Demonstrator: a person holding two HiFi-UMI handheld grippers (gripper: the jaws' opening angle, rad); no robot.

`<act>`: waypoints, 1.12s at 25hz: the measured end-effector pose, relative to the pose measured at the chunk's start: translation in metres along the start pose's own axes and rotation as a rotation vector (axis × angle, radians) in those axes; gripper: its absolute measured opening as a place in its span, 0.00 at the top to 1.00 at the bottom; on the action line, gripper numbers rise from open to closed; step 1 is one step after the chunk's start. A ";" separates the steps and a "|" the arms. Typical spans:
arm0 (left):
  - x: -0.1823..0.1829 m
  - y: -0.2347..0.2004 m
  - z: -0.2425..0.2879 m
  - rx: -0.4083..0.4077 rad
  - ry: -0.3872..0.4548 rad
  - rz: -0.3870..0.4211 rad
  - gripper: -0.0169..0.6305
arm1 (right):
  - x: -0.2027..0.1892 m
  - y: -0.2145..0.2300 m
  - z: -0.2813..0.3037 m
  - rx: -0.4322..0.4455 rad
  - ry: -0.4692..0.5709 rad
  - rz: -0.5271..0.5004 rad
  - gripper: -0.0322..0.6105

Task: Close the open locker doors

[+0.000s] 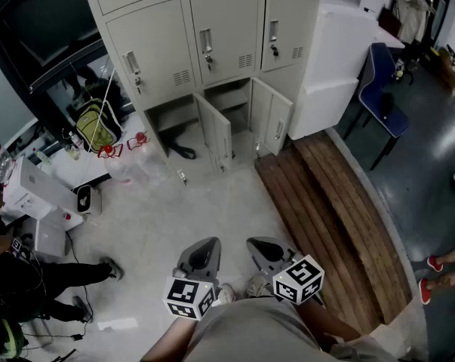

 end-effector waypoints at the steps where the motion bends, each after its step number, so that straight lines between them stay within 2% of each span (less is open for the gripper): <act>1: 0.001 0.001 0.001 -0.002 -0.003 0.001 0.95 | 0.002 0.000 0.001 0.013 -0.012 -0.018 0.91; 7: 0.003 0.005 0.006 -0.006 -0.016 0.016 0.95 | 0.007 -0.003 0.004 0.089 -0.096 -0.107 0.91; 19: 0.006 0.012 0.024 0.038 -0.007 -0.011 0.95 | -0.003 0.018 -0.007 0.084 -0.002 0.072 0.91; 28: 0.007 0.047 0.046 0.064 0.001 -0.010 0.95 | 0.000 0.049 -0.028 0.113 -0.027 0.040 0.91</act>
Point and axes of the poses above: the fingertips, and each gripper's own axes: z forward along the fingers, y to its right, x out of its top, the point moved 6 cm from there along -z, backward along the fingers, and after that the axes turned 14 degrees about x, right-handed, at the moved point
